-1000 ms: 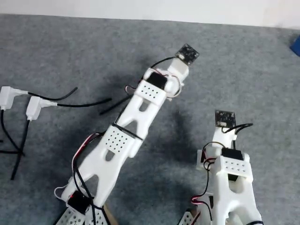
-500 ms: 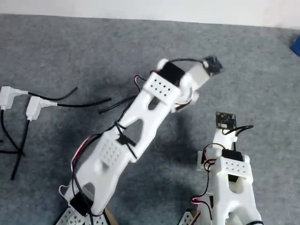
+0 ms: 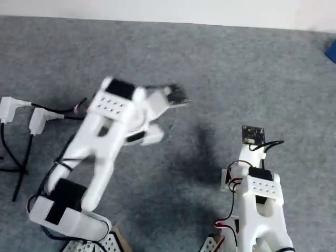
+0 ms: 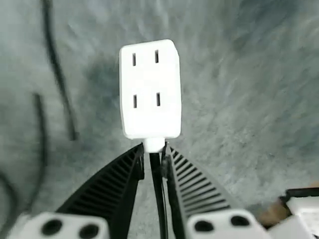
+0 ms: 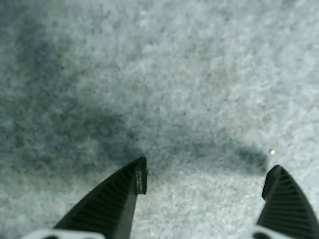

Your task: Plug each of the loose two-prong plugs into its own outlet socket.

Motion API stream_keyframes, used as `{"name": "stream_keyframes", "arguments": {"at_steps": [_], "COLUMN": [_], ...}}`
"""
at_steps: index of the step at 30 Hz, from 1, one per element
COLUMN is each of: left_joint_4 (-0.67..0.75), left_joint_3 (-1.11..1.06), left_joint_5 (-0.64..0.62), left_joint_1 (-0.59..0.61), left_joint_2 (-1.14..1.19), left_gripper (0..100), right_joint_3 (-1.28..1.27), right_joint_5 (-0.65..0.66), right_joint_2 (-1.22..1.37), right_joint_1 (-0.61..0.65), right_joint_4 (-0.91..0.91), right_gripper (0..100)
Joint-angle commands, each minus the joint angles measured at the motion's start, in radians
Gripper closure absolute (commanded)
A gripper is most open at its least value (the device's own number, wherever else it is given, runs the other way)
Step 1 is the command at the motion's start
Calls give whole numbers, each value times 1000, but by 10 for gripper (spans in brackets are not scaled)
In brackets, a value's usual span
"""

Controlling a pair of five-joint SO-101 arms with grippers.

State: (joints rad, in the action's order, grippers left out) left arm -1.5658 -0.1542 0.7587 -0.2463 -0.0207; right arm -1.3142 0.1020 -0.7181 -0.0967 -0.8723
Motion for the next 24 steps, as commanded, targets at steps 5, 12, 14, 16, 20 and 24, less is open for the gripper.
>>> {"name": "stream_keyframes", "arguments": {"at_steps": [5,12,14,16,20,24], "left_joint_4": [379,410,405,347,245,190], "left_joint_3": [-438,-470,-469,-469,-461,-458], "left_joint_5": [43,43,51,104,226,311], "left_joint_1": [-44,-139,-140,-142,-120,-53], "left_joint_2": [-41,-28,-30,-30,-30,-31], "left_gripper": [993,976,934,899,911,915], "right_joint_3": [4,4,4,4,4,4], "right_joint_5": [18,20,20,20,20,20], "right_joint_2": [7,7,7,7,7,7], "right_joint_1": [-7,-7,-7,-7,-7,-7], "right_joint_4": [12,12,12,12,12,12], "right_gripper": [642,642,642,642,642,642]}}
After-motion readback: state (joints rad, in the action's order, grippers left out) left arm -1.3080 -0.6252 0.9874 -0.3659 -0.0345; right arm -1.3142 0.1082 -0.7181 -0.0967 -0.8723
